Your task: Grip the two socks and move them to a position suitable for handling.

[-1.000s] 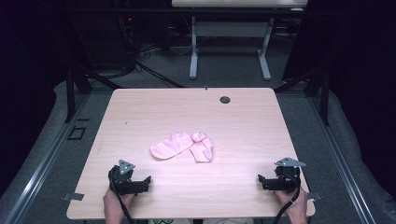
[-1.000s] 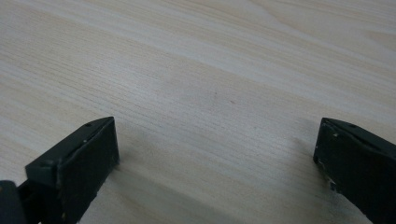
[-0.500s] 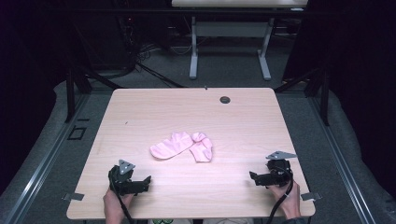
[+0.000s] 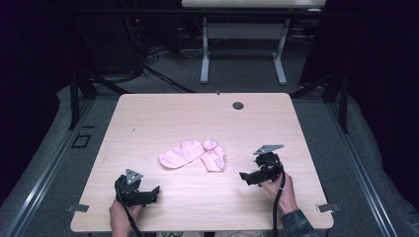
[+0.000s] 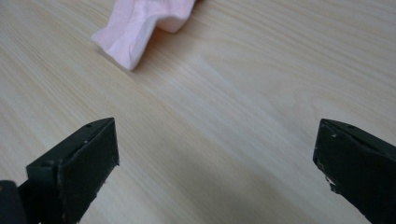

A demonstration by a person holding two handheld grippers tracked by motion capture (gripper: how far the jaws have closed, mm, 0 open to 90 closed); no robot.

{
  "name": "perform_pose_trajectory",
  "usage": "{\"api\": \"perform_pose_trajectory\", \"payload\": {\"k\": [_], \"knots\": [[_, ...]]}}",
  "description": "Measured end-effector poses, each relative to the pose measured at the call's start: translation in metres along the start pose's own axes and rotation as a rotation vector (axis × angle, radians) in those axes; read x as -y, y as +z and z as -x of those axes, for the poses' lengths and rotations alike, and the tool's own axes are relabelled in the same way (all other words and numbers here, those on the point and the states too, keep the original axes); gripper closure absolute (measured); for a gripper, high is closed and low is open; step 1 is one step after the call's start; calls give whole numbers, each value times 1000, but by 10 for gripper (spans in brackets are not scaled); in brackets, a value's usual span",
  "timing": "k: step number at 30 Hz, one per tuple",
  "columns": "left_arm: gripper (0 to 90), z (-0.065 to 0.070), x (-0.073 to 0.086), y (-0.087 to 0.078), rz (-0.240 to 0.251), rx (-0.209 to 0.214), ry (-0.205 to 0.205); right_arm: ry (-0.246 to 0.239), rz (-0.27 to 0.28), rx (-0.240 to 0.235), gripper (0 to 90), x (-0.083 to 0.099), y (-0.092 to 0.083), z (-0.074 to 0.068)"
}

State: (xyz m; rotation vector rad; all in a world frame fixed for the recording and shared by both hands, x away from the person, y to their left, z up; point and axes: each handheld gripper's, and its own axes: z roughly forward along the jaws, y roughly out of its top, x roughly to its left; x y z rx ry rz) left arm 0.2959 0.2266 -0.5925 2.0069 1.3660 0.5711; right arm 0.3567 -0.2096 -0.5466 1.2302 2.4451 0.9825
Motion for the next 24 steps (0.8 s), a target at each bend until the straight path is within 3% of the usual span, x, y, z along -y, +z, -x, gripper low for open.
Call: {"api": "perform_pose_trajectory", "payload": {"k": [3,4,11,15,21,24], "knots": [[3,0,0,0,0,0,-1,-15,3,-31,0,-15,11,-6],[3,0,0,0,1,0,-1,-40,2,-52,0,-27,19,-11],[3,0,0,0,0,0,0,-88,-24,-79,0,-56,42,-22],[4,0,0,0,0,0,-1,-131,-56,-75,0,-75,65,-29],[4,0,0,0,1,0,0,-162,-97,-64,6,-88,84,-34],[4,0,0,0,0,1,0,-181,-131,-52,50,-92,93,-37]]}}
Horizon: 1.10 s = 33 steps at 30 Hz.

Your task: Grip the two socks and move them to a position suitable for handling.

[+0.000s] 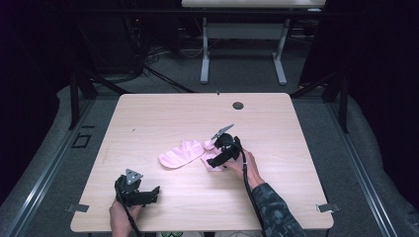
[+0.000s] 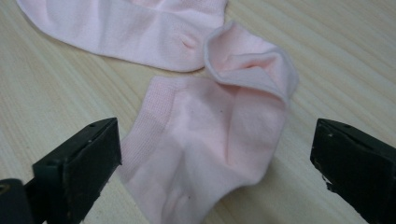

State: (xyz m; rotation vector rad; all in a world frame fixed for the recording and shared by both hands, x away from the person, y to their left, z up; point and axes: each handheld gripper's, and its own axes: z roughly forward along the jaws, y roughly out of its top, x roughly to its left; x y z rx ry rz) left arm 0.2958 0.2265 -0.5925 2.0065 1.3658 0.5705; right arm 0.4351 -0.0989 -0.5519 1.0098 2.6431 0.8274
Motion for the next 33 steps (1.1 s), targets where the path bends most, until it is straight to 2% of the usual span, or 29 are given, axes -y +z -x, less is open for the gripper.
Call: {"api": "perform_pose_trajectory", "payload": {"k": [3,4,6,7,8,9,10,11,12,13,14,16,20,21,22,23,30,33], "knots": [[4,0,0,0,0,0,0,-14,-32,18,75,-4,5,-1],[4,0,0,0,0,0,0,-19,-39,31,101,-6,8,-3],[4,0,0,0,0,0,0,-30,-73,23,140,-10,13,-4],[4,0,0,0,0,-1,0,-40,-96,37,182,-13,16,-5],[4,0,0,0,0,-1,0,-40,-96,37,182,-13,16,-5],[4,0,0,0,0,0,0,-35,-105,36,236,-16,19,-6],[4,0,0,0,0,0,0,-35,-105,36,236,-16,19,-6],[4,0,0,0,0,0,0,-36,-117,34,268,-17,19,-7],[4,0,0,0,0,0,1,-48,-126,42,328,-19,18,-8],[4,0,0,0,0,0,0,-38,-120,38,399,-20,19,-9],[4,0,0,0,0,0,0,-53,-143,52,445,-22,18,-10],[4,0,0,0,0,0,0,-50,-150,58,462,-22,19,-11],[4,0,0,0,0,0,1,-45,-213,54,652,-28,17,-10],[4,0,0,0,0,0,0,-45,-213,54,652,-28,17,-10],[5,0,0,0,1,0,1,-48,-237,68,759,-30,17,-10],[5,0,0,0,1,0,1,-36,-231,74,785,-30,18,-10],[5,0,0,0,0,-1,0,11,-263,32,816,-32,15,-3],[6,0,0,0,1,-1,-1,45,-226,-6,816,-31,-1,-3]]}}
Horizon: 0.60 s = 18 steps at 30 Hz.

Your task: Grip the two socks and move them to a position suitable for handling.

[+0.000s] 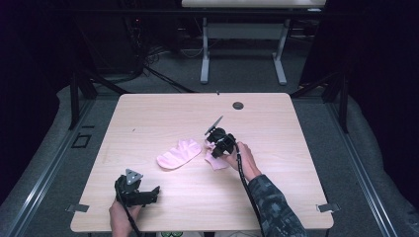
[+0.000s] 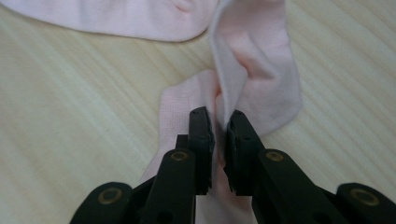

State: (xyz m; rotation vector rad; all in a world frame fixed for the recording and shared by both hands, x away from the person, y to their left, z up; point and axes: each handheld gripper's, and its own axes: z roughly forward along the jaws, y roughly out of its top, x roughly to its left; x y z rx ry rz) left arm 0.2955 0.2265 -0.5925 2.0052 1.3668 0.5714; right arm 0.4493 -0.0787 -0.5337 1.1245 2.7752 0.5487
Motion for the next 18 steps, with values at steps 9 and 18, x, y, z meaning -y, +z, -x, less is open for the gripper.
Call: {"api": "perform_pose_trajectory", "payload": {"k": [9,18], "knots": [[6,0,0,0,-1,0,1,-51,45,-66,813,21,-50,-21],[6,0,0,0,-1,0,2,-95,37,-105,810,48,-76,-44]]}}
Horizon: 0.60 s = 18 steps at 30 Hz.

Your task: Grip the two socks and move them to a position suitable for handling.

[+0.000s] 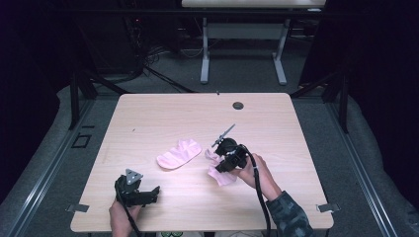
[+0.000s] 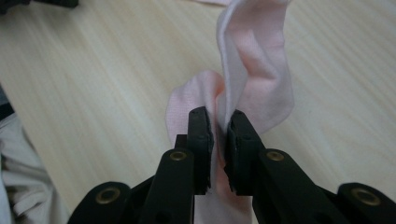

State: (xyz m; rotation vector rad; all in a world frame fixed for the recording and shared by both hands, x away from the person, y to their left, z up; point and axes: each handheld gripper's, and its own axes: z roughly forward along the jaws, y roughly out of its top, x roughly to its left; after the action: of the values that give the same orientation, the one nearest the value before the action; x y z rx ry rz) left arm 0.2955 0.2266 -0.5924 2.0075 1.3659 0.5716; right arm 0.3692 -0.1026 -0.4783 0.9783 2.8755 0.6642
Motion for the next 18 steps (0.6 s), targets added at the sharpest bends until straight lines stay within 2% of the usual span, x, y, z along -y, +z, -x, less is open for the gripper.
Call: {"api": "perform_pose_trajectory", "payload": {"k": [6,7,10,11,14,16,18], "knots": [[6,0,0,0,1,0,-1,-36,-30,-25,809,12,-1,-16],[6,0,0,0,1,0,-1,-44,-41,-33,809,17,2,-22],[6,0,0,0,1,0,-1,-60,-67,-47,808,20,5,-27],[6,0,0,0,1,0,-2,-73,-85,-54,808,24,10,-32],[6,0,0,0,1,0,-1,-73,-96,-67,807,26,15,-36],[6,0,0,0,1,0,-2,-87,-135,-79,807,30,25,-41],[6,0,0,0,1,0,-2,-85,-140,-90,806,32,29,-43]]}}
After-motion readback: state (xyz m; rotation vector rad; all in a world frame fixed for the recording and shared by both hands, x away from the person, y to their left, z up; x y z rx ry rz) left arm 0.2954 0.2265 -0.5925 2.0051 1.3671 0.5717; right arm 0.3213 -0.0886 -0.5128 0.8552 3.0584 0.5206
